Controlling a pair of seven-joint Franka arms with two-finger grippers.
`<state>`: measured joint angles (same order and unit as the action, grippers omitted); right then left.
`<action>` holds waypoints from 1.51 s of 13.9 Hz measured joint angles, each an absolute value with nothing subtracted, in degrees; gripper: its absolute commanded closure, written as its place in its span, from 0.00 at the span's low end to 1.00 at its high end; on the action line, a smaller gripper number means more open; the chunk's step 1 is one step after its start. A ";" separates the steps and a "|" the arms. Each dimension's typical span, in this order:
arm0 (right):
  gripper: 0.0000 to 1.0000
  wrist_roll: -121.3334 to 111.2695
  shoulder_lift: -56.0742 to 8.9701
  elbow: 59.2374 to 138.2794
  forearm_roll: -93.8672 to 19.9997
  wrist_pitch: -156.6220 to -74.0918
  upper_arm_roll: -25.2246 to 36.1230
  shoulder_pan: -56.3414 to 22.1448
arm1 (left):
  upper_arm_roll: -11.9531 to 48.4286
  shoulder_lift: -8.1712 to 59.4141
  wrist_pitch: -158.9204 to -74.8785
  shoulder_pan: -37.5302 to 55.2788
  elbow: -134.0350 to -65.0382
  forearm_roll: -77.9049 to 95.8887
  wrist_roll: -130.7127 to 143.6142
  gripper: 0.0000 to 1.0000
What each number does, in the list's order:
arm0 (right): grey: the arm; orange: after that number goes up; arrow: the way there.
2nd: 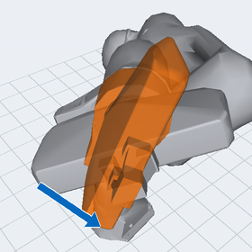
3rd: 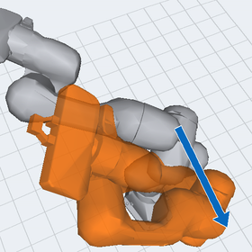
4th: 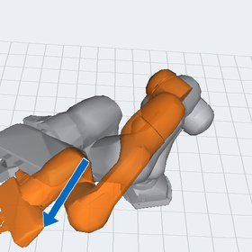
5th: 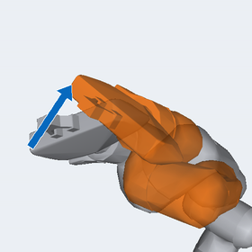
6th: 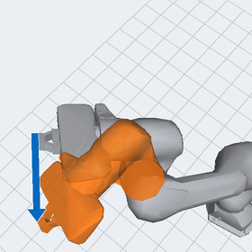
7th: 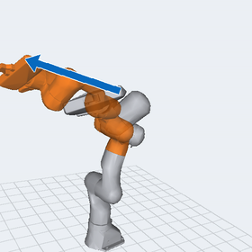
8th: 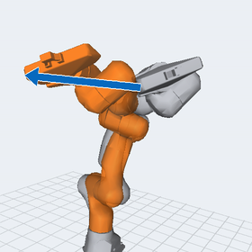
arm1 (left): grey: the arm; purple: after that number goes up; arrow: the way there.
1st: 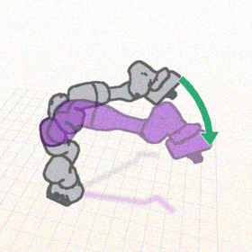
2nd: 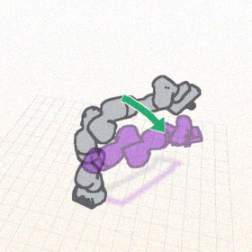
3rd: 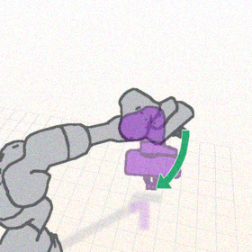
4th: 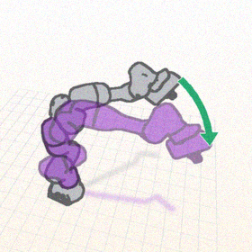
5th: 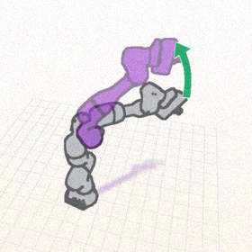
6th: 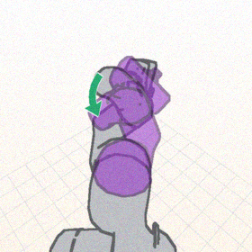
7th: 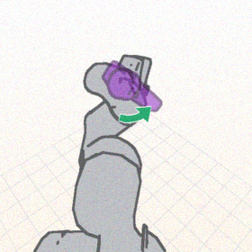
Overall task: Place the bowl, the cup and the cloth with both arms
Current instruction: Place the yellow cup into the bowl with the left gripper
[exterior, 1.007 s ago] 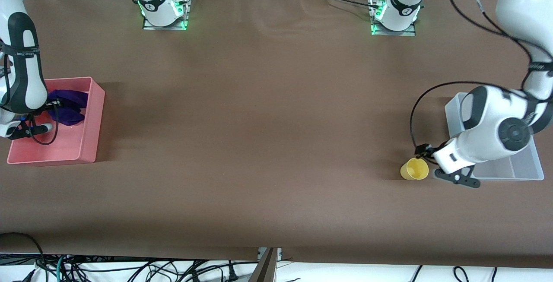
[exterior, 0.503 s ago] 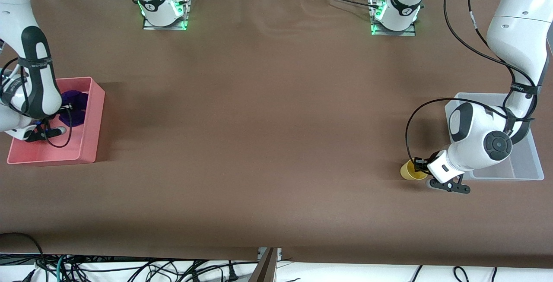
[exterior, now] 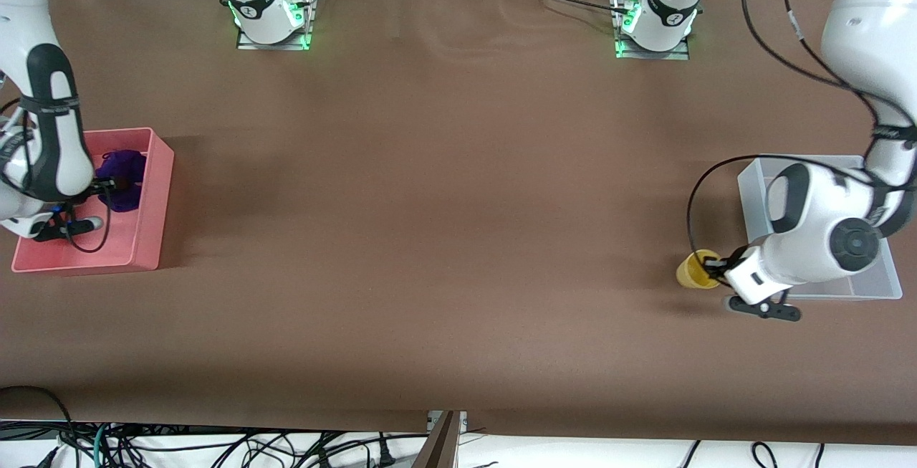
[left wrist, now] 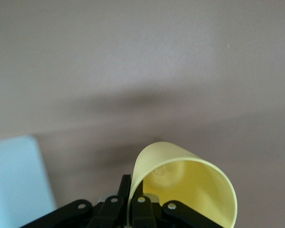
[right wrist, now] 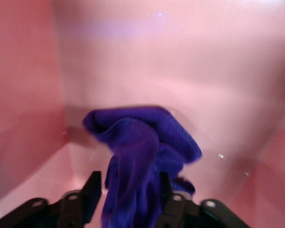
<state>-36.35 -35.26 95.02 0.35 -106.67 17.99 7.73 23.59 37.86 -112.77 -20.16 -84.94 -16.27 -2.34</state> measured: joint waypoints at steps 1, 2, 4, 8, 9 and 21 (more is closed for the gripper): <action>0.00 -36.36 -33.98 93.05 0.35 -103.30 17.99 7.67 | 23.60 35.64 -107.45 -20.23 -83.30 -16.27 -4.13 1.00; 0.00 -36.39 -32.66 90.86 0.33 -99.77 17.97 7.55 | 23.54 33.46 -102.72 -20.51 -82.05 -16.27 -6.69 1.00; 0.00 -36.40 -30.29 86.91 0.04 -94.00 17.70 6.65 | 23.25 29.64 -96.20 -23.01 -81.52 -16.28 -13.43 1.00; 0.00 -32.27 -26.07 84.76 -0.34 -90.28 15.00 2.99 | 22.82 28.82 -100.34 -34.48 -86.57 -16.65 -28.72 1.00; 0.00 -28.85 -25.00 84.70 -0.34 -89.61 13.08 2.72 | 22.74 29.20 -105.24 -37.20 -89.76 -16.65 -31.39 1.00; 0.00 -13.80 -7.97 84.19 2.28 -88.90 -2.80 2.12 | 22.76 31.13 -118.99 -43.87 -100.98 -16.66 -39.03 0.00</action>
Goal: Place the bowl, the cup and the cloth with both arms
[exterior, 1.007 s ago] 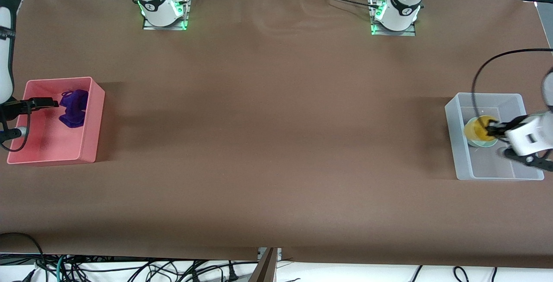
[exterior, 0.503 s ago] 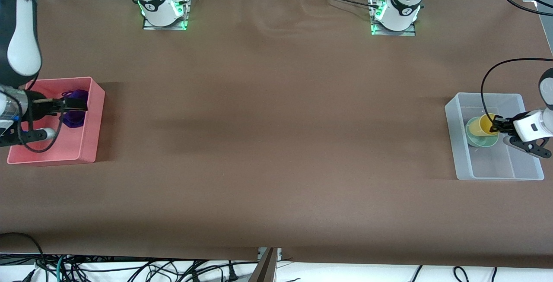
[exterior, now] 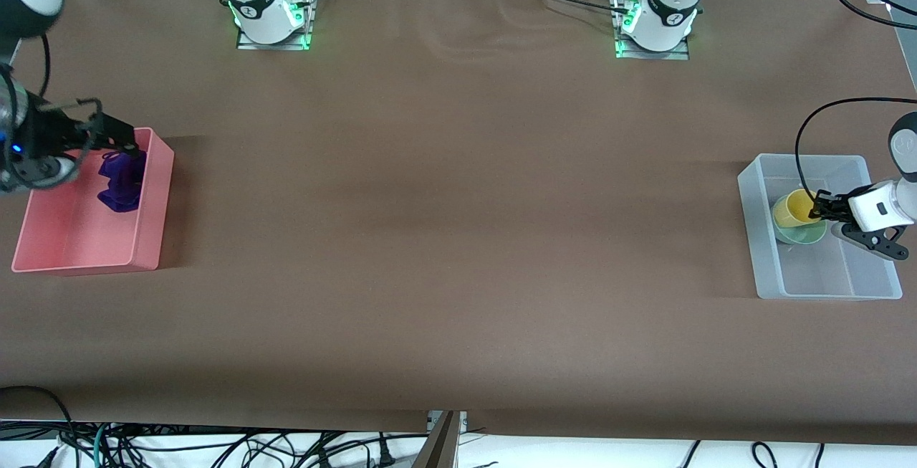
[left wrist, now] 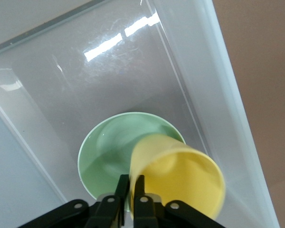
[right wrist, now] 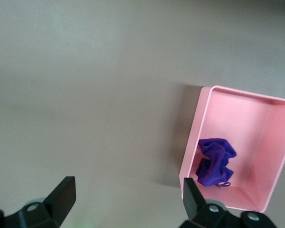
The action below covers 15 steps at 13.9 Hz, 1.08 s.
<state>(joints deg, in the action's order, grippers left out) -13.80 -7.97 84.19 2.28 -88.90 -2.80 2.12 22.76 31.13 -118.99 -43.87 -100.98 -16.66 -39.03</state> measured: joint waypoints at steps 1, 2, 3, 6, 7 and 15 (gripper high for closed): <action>0.00 -13.80 -6.72 84.18 2.59 -89.06 -2.80 2.17 | 22.86 31.06 -119.05 -43.91 -100.71 -16.66 -40.29 0.00; 0.00 -13.80 -5.70 84.19 3.30 -89.09 -2.78 2.22 | 23.15 30.72 -119.03 -43.91 -100.30 -16.66 -41.18 0.00; 0.00 -13.82 -5.11 84.21 4.18 -89.10 -2.71 2.28 | 23.70 29.96 -118.75 -43.94 -99.98 -16.66 -41.59 0.00; 0.00 -12.82 -4.89 84.53 4.97 -88.79 -2.56 2.48 | 27.88 25.32 -113.46 -43.96 -99.26 -16.64 -40.77 0.00; 0.00 -10.43 -4.89 84.69 4.37 -88.40 -2.56 2.49 | 29.78 23.13 -110.71 -43.94 -99.12 -16.61 -38.89 0.00; 0.00 -4.56 -4.87 84.70 2.49 -85.89 -2.62 2.50 | 37.97 11.59 -93.47 -39.84 -90.24 -7.37 -19.70 0.00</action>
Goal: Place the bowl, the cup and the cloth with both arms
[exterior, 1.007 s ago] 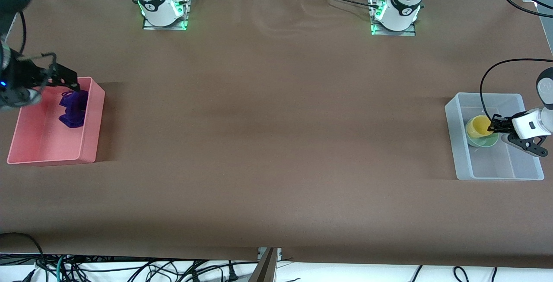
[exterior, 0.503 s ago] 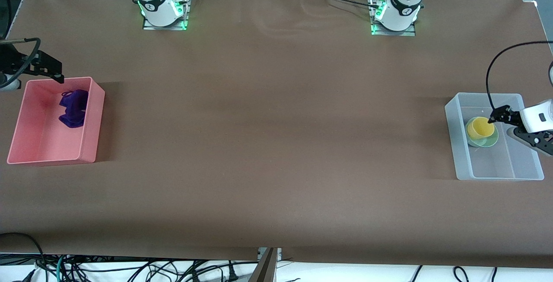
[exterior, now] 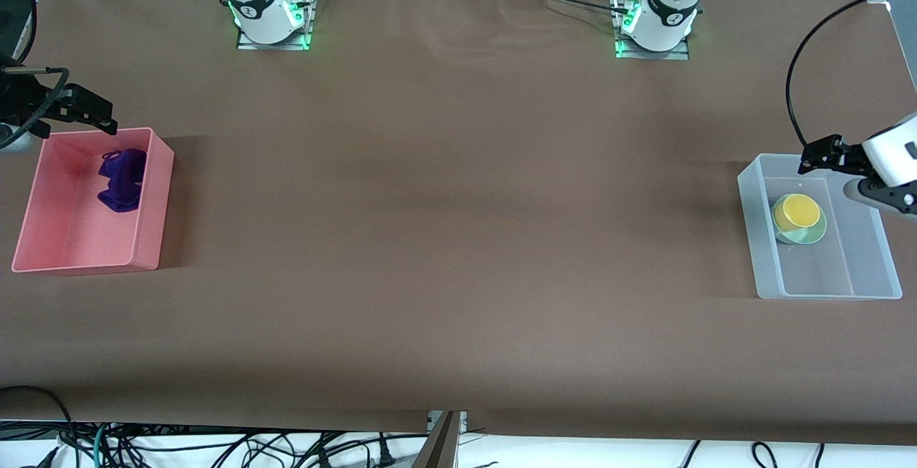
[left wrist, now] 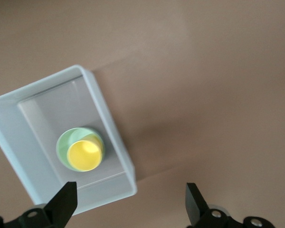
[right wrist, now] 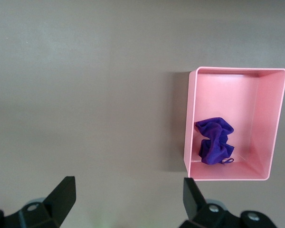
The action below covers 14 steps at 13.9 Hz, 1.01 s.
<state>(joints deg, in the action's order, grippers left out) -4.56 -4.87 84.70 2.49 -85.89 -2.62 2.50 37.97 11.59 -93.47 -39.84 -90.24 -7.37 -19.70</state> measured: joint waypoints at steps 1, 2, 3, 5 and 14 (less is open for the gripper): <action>0.00 -4.56 -4.90 84.71 2.49 -85.79 -2.61 2.50 | 33.30 10.64 -93.17 -35.33 -89.80 -4.45 -17.16 0.00; 0.00 -4.56 -4.95 84.73 2.49 -85.76 -2.61 2.50 | 27.67 9.74 -93.10 -29.95 -89.79 -2.49 -14.67 0.00; 0.00 -4.56 -5.02 84.74 2.49 -85.75 -2.61 2.51 | 22.50 9.05 -93.09 -24.67 -89.79 -1.58 -11.84 0.00; 0.00 -4.56 -5.15 84.74 2.49 -85.77 -2.61 2.56 | 12.91 7.89 -93.02 -13.93 -90.19 -1.42 -5.83 0.00; 0.00 -4.56 -5.20 84.74 2.49 -85.79 -2.61 2.66 | -2.60 -3.00 -101.02 2.16 -104.58 -1.41 -2.55 0.00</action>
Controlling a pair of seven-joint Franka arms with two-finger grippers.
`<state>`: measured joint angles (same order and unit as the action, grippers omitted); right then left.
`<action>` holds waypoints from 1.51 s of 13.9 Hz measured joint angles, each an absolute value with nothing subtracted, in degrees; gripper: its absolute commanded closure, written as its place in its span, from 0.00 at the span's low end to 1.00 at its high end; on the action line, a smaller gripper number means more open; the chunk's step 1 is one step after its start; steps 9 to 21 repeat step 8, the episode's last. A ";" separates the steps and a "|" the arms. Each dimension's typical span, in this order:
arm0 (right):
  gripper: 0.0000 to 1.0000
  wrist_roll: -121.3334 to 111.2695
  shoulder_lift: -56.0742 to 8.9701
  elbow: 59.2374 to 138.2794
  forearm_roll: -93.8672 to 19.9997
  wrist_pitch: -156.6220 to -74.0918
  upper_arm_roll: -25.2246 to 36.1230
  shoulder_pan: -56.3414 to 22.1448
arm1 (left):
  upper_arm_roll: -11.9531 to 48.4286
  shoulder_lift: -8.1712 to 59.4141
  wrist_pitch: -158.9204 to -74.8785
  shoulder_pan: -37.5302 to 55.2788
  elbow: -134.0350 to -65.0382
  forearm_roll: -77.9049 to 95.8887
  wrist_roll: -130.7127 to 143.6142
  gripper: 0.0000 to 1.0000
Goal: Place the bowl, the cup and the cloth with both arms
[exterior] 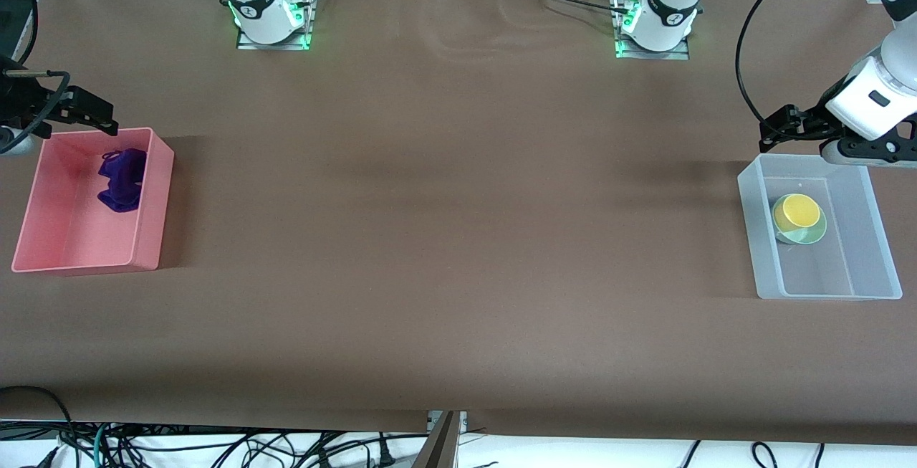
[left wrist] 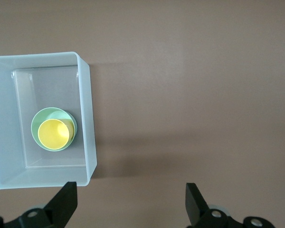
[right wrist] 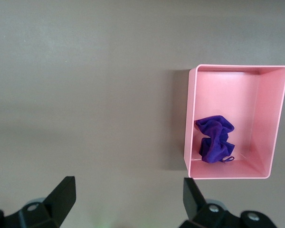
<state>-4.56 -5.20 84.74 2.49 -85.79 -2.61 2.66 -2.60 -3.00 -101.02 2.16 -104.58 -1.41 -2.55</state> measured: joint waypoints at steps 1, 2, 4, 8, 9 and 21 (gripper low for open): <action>0.00 -4.56 -5.20 84.74 2.49 -85.79 -2.61 2.66 | -2.60 -2.87 -100.76 2.17 -104.50 -1.41 -2.55 0.00; 0.00 -4.56 -5.20 84.74 2.49 -85.79 -2.61 2.67 | -2.60 -2.57 -100.20 2.17 -104.17 -1.41 -2.54 0.00; 0.00 -4.56 -5.20 84.74 2.49 -85.79 -2.60 2.73 | -2.60 -1.62 -99.56 2.07 -102.93 -1.41 -2.54 0.00; 0.00 -4.56 -5.20 84.74 2.49 -85.79 -2.60 2.77 | -2.17 -0.76 -99.12 1.66 -101.93 -1.41 -2.51 0.00; 0.00 -4.56 -5.20 84.74 2.49 -85.79 -2.60 2.77 | -2.17 -0.76 -99.12 1.66 -101.93 -1.41 -2.51 0.00; 0.00 -4.56 -5.20 84.74 2.49 -85.79 -2.60 2.77 | -2.17 -0.76 -99.12 1.66 -101.93 -1.41 -2.51 0.00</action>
